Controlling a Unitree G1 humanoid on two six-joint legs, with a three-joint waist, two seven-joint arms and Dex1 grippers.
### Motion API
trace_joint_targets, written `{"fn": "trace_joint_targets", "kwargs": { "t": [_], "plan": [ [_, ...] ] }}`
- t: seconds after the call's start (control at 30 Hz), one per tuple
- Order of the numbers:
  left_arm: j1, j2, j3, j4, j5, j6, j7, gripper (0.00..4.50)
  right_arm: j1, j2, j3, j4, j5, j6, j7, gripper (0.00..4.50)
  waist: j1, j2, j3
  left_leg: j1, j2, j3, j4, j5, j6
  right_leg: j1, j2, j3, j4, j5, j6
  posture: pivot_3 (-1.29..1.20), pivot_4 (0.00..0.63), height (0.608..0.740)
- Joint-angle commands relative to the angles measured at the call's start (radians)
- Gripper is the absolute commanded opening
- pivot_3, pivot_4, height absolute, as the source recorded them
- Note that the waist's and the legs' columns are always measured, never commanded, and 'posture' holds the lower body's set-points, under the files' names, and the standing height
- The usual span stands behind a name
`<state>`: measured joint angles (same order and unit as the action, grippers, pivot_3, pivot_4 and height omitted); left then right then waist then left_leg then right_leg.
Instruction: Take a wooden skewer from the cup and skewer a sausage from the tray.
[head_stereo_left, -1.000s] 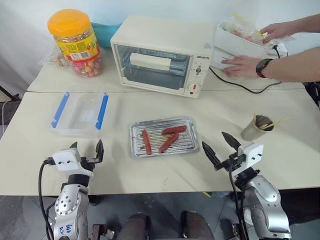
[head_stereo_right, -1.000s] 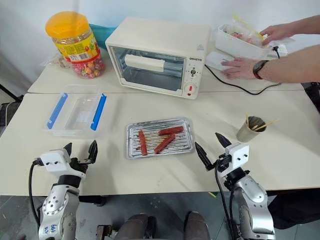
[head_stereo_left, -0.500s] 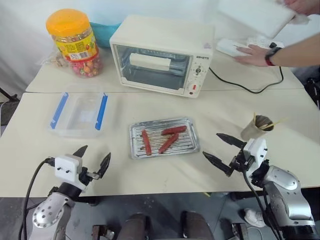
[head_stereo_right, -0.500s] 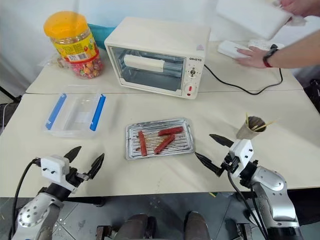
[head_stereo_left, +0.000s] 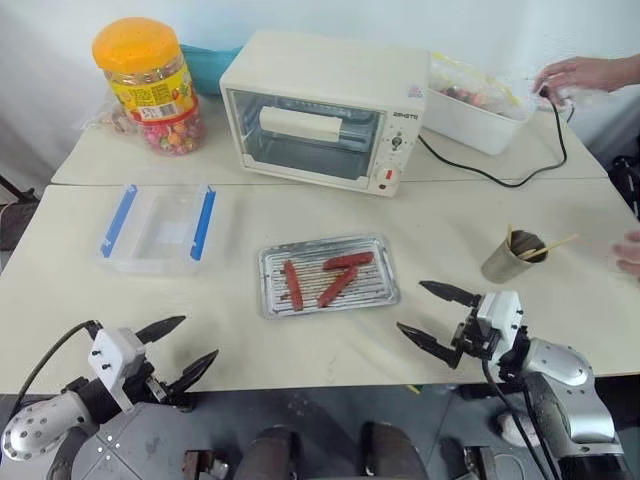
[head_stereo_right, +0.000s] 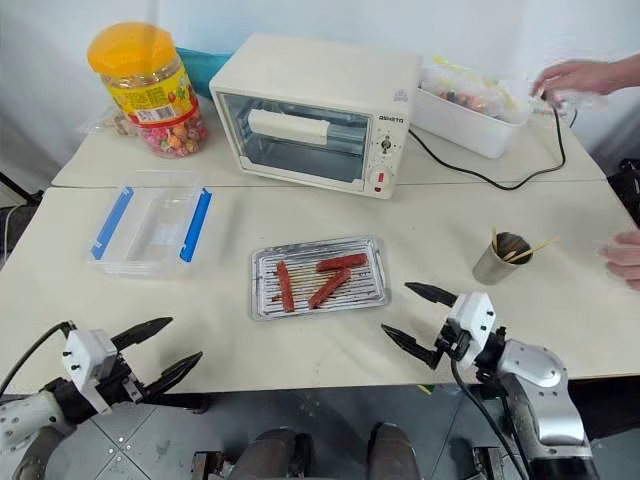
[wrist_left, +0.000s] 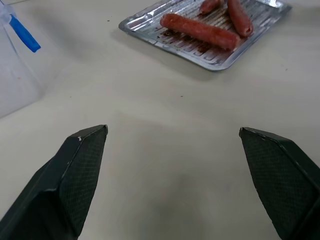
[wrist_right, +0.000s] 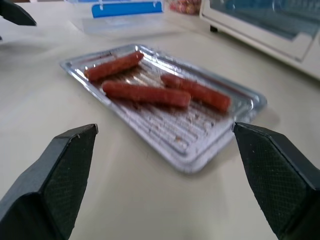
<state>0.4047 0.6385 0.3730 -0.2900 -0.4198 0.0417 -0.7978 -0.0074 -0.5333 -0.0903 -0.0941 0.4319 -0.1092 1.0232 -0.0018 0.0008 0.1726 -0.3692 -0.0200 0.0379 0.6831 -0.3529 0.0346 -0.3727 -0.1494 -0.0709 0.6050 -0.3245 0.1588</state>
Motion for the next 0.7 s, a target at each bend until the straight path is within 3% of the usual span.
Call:
{"fn": "trace_joint_targets", "kwargs": {
  "t": [0.03,0.17,0.33,0.7],
  "plan": [
    [-0.016,0.005,-0.005,-0.031,0.000,0.037,0.014,4.49,-0.032,0.013,0.023,0.038,-0.001,-0.030,0.033,4.50,0.000,0.000,0.000,0.000,0.000,0.000,0.000,0.000,0.000,0.000,0.000,-0.001,0.000,0.000,0.000,0.00,0.150,0.740],
    [-0.025,-0.025,-0.045,-0.095,0.007,0.054,0.032,4.49,-0.075,0.015,0.017,0.049,-0.006,-0.026,0.017,4.50,-0.001,0.000,0.000,0.000,0.000,-0.001,0.000,-0.001,0.000,0.000,0.000,-0.002,0.002,0.000,0.000,0.00,0.150,0.740],
    [-0.100,-0.078,-0.102,-0.081,0.047,0.061,0.097,4.49,-0.046,-0.066,-0.016,0.012,0.014,-0.005,0.065,4.50,0.005,0.000,0.000,0.000,0.000,-0.001,0.001,-0.001,0.000,0.001,-0.001,-0.004,0.001,0.000,0.000,0.00,0.150,0.740],
    [-0.209,-0.061,-0.102,0.015,0.049,0.066,0.082,4.49,0.055,-0.105,-0.024,-0.166,0.042,0.091,0.048,4.50,0.004,0.000,0.000,0.000,0.001,0.001,0.002,-0.002,0.000,0.000,-0.001,-0.008,0.002,0.000,0.000,0.00,0.150,0.740]
  ]
}}
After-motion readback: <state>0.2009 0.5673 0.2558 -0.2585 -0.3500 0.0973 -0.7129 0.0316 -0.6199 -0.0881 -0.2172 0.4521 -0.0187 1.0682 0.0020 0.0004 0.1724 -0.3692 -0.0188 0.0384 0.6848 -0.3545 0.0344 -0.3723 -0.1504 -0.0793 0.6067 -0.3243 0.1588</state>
